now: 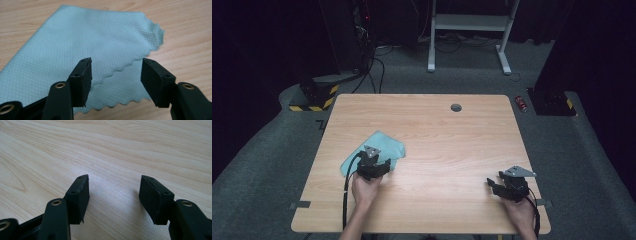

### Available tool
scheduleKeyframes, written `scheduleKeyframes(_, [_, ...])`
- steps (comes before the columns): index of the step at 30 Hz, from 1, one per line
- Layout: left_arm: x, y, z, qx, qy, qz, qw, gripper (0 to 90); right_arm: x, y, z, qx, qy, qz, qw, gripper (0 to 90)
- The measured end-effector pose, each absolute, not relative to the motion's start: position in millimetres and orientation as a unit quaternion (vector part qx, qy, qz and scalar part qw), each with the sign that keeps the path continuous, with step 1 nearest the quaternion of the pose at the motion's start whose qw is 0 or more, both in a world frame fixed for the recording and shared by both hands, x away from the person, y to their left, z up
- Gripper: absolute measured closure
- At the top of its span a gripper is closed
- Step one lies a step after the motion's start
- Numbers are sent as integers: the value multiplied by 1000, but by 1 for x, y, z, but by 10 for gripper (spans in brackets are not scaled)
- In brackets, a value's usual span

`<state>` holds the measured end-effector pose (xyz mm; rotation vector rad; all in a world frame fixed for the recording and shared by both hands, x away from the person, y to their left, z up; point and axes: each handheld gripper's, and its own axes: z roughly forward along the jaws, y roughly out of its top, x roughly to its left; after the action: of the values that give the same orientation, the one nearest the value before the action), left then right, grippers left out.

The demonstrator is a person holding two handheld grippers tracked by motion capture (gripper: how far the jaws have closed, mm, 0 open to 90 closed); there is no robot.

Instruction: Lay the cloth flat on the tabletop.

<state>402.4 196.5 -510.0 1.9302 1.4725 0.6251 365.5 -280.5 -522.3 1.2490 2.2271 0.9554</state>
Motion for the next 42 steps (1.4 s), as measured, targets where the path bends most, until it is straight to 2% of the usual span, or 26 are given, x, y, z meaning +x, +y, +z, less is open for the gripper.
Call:
scheduleKeyframes(9, [416,203,-518,729,573,239,287,375,365,-281,-522,448,799,343,206,415])
scheduleKeyframes(11, [416,204,-518,727,574,243,289,394,366,-281,-522,448,799,343,206,415])
scheduleKeyframes(16, [417,207,-518,726,571,247,293,560,365,-280,-522,448,799,343,206,415])
scheduleKeyframes(23, [417,211,-518,728,566,259,287,861,365,-280,-522,448,799,343,206,415])
scheduleKeyframes(24, [418,214,-518,725,570,252,293,873,365,-280,-522,448,799,343,206,415])
scheduleKeyframes(35, [411,216,-503,720,561,228,339,885,365,-280,-522,449,799,343,206,415])
scheduleKeyframes(42, [410,195,-483,726,530,207,386,884,365,-280,-522,449,799,343,206,415])
